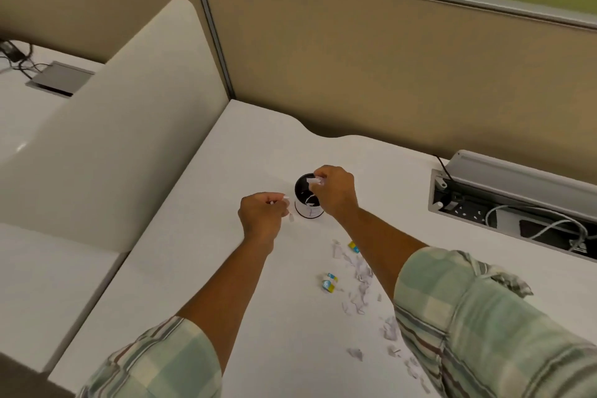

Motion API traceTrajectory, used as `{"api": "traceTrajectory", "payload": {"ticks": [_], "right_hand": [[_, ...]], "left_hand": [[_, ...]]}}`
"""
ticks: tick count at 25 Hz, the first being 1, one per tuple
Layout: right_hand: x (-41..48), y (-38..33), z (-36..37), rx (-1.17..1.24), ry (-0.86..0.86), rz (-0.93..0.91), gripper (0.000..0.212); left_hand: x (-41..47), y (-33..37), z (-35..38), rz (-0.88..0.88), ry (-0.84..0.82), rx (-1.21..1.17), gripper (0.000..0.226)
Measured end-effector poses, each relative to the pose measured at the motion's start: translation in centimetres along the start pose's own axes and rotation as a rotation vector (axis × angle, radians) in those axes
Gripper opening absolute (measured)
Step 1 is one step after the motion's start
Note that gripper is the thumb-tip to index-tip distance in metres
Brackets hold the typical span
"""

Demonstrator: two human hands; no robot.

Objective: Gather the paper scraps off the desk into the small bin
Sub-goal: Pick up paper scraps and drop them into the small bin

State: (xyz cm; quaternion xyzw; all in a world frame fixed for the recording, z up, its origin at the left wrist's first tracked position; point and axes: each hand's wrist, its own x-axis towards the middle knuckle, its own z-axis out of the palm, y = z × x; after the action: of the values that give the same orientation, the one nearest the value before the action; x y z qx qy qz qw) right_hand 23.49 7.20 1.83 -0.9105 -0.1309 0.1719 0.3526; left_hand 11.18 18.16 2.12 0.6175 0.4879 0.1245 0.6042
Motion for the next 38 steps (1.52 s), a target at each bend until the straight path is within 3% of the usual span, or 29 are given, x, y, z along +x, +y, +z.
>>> {"api": "traceTrajectory", "payload": {"ticks": [5,12,19,23,30,38], "right_hand": [[0.7,0.0,1.3,-0.217,-0.089,-0.069,0.024],[0.3,0.1,0.0,-0.201,-0.072,-0.111,0.049],[-0.9,1.9,-2.0,0.080,0.162,0.013,0.020],[-3.7,5.5,-3.3,0.093,0.190,0.057,0.018],[-11.1,12.7,-4.4,0.167,0.221,0.076,0.008],[-17.1,17.5,-6.1,0.176,0.305,0.195,0.009]], "left_hand": [[0.8,-0.3,0.0,-0.009,0.015,-0.011,0.019],[0.9,0.7,0.6,0.021,0.015,0.008,0.014],[1.3,2.6,2.6,0.167,-0.037,0.141,0.024],[1.8,3.7,4.8,0.290,-0.109,0.326,0.008],[2.1,4.1,6.9,0.461,-0.233,0.662,0.010],[1.0,5.2,6.8,0.474,-0.230,0.715,0.023]]}}
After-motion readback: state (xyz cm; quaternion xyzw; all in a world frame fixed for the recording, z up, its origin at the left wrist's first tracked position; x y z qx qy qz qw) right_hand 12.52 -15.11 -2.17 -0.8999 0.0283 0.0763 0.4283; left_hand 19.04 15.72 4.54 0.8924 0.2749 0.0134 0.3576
